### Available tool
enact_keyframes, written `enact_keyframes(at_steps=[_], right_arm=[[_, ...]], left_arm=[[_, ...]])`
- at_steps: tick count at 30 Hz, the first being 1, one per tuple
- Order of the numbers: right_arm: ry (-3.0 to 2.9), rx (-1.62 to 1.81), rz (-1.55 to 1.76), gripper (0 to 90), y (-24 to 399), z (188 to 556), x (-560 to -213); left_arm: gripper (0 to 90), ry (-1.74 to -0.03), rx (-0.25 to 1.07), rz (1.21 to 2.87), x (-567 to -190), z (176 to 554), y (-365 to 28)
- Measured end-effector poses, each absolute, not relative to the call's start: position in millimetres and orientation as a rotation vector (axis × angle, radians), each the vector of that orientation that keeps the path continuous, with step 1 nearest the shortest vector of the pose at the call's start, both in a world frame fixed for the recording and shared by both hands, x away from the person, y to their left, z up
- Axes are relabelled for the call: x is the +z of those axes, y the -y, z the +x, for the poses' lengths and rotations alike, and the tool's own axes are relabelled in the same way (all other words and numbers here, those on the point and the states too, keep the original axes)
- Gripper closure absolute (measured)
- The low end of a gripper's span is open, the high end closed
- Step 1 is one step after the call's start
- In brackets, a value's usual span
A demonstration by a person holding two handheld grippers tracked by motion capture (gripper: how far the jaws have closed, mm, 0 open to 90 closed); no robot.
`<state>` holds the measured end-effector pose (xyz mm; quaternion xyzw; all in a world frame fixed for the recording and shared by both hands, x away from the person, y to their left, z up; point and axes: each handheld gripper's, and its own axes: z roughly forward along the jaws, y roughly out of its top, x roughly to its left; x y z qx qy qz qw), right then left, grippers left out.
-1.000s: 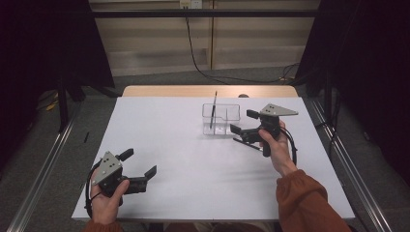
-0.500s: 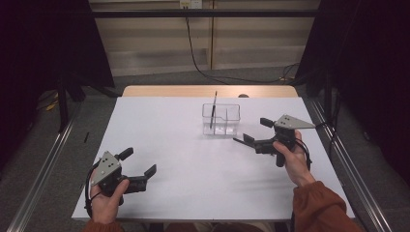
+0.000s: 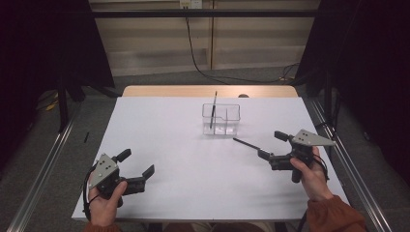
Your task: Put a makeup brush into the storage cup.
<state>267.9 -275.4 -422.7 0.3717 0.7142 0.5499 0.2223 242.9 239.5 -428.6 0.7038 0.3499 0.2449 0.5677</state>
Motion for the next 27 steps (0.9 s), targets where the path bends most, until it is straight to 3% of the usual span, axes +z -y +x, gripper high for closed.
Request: enact_keyframes(at_steps=[14,27], right_arm=[[-1.941,1.494,1.098,2.8,297.9,226.8,-435.8],[-1.924,1.505,1.114,2.2,303.3,218.9,-439.7]], left_arm=[[2.9,-0.843,0.570,1.629,-428.4,237.1,-244.4],[3.0,-0.814,0.548,1.642,-428.0,237.0,-240.5]])
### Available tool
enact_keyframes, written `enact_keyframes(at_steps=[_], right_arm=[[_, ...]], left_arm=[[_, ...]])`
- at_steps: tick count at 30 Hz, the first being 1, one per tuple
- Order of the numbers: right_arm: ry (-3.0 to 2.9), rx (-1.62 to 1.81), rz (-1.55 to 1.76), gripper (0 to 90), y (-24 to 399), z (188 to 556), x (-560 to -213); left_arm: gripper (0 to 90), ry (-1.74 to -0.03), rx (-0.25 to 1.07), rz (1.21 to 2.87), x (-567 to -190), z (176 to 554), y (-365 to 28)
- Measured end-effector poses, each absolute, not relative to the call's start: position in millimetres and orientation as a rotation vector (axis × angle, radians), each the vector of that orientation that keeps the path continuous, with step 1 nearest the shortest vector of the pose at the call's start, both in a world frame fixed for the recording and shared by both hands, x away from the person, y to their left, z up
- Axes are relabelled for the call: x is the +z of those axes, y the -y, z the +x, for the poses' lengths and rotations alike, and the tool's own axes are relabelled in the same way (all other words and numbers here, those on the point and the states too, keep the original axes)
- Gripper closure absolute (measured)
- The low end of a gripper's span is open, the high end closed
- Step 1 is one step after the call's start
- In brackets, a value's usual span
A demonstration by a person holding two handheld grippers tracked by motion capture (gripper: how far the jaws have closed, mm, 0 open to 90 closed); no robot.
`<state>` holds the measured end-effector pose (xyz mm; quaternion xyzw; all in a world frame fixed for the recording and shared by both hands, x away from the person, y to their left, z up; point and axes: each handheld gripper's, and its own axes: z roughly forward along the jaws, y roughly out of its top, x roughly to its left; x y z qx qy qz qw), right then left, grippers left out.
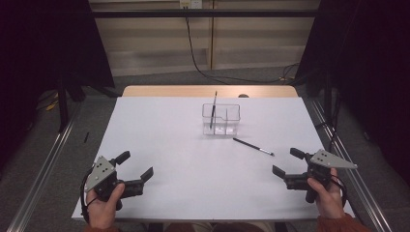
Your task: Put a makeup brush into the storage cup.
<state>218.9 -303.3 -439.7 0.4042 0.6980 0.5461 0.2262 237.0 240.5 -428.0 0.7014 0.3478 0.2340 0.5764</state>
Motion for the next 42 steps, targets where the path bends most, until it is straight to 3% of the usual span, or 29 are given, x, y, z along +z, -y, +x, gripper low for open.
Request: enact_keyframes(at_steps=[12,42], right_arm=[[-1.955,1.494,1.100,1.7,298.0,232.8,-435.4],[-2.064,1.424,1.057,1.0,277.1,313.1,-419.9]], left_arm=[[3.0,-0.816,0.544,1.647,-428.1,238.2,-242.3],[3.0,-0.819,0.557,1.657,-428.4,238.2,-241.0]])
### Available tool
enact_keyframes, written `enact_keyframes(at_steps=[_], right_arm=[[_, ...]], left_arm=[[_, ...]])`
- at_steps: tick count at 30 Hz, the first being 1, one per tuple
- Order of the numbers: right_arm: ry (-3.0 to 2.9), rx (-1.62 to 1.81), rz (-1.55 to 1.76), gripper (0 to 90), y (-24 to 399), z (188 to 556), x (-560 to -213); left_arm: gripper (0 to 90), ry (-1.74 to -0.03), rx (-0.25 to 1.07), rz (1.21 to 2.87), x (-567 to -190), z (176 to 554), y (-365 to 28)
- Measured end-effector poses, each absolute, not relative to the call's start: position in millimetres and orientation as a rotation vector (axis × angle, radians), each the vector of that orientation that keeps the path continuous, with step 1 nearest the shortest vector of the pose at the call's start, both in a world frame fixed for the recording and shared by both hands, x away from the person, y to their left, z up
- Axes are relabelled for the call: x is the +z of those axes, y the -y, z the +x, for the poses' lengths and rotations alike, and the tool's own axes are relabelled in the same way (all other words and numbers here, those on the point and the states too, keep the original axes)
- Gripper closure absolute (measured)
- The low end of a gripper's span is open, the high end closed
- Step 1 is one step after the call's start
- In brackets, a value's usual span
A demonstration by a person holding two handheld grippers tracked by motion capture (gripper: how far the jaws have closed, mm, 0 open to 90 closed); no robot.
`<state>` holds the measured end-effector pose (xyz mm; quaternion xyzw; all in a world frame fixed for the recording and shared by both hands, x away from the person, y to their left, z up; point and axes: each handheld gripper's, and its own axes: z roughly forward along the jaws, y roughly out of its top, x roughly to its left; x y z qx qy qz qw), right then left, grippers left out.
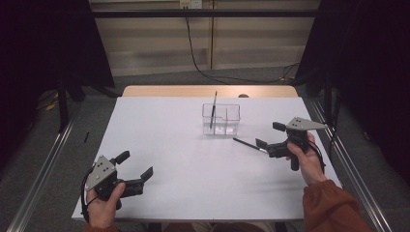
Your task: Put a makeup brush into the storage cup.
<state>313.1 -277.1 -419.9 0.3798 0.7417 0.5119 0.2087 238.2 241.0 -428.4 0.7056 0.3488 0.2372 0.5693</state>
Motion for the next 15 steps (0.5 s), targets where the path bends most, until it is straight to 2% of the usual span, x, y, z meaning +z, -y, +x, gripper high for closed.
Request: enact_keyframes(at_steps=[15], right_arm=[[-2.321,1.206,1.043,2.7,276.5,332.7,-424.6]], left_arm=[[2.9,-0.815,0.552,1.663,-428.6,238.0,-241.9]])
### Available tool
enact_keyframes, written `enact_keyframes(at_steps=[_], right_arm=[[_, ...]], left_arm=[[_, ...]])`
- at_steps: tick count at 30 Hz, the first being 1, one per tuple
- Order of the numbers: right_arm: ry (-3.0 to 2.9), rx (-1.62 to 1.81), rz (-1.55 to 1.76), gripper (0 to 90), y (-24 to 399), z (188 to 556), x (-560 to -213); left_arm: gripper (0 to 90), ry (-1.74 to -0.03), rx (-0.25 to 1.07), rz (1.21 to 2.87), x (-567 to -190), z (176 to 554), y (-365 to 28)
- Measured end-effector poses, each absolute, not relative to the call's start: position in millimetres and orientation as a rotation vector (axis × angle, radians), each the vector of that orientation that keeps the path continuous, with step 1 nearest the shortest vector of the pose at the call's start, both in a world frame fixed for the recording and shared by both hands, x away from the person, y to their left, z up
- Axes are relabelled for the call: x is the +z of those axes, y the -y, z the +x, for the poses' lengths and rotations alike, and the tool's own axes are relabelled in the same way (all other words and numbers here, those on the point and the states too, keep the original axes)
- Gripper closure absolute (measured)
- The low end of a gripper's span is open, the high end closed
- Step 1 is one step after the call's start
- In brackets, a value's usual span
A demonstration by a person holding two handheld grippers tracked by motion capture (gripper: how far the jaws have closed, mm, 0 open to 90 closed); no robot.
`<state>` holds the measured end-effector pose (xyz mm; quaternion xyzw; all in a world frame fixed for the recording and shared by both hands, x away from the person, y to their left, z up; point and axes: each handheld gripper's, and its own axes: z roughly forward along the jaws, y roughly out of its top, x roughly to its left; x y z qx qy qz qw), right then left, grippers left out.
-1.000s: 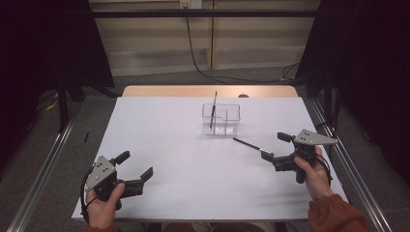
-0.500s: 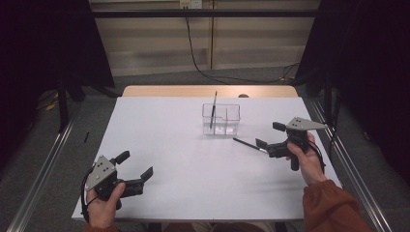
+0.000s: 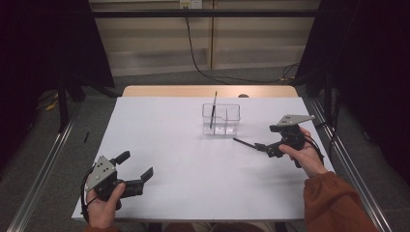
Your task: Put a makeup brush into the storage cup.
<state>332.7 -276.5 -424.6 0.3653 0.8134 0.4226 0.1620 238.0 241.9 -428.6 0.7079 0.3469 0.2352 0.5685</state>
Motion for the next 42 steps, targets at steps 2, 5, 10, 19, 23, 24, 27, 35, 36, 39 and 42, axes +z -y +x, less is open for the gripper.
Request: enact_keyframes(at_steps=[2,5,10,19,23,24,27,35,36,39,42], right_arm=[[-2.350,1.187,1.044,3.8,276.5,335.0,-424.1],[-2.388,1.154,1.070,6.9,277.6,339.9,-423.7],[-2.471,1.081,1.120,7.7,280.1,348.1,-425.7],[-2.641,0.912,1.146,9.5,279.2,359.0,-426.2],[-2.730,0.765,1.092,9.7,273.6,364.1,-428.8],[-2.749,0.739,1.074,9.5,272.0,365.2,-429.8],[-2.795,0.703,1.038,9.1,268.1,368.1,-431.2],[-2.856,0.587,0.978,16.4,262.0,379.8,-432.3],[-2.865,0.577,0.973,20.6,261.8,380.6,-432.3],[-2.908,0.535,0.966,28.5,260.7,383.5,-433.8],[-2.920,0.500,0.962,35.0,260.7,386.3,-435.8]], left_arm=[[2.9,-0.815,0.553,1.664,-428.7,238.2,-241.6],[2.9,-0.814,0.549,1.659,-428.5,237.9,-241.9],[2.9,-0.817,0.552,1.661,-428.7,238.0,-242.2],[2.9,-0.815,0.548,1.660,-428.7,237.8,-241.4],[2.9,-0.816,0.543,1.667,-429.2,238.2,-241.4],[2.9,-0.817,0.542,1.667,-429.4,238.3,-241.2],[2.9,-0.817,0.543,1.668,-429.5,238.4,-241.1],[2.9,-0.815,0.540,1.673,-429.6,239.2,-240.1],[2.9,-0.815,0.542,1.675,-429.6,239.4,-240.2],[2.9,-0.814,0.541,1.676,-429.8,239.7,-240.3],[2.9,-0.810,0.540,1.677,-429.8,239.8,-240.0]])
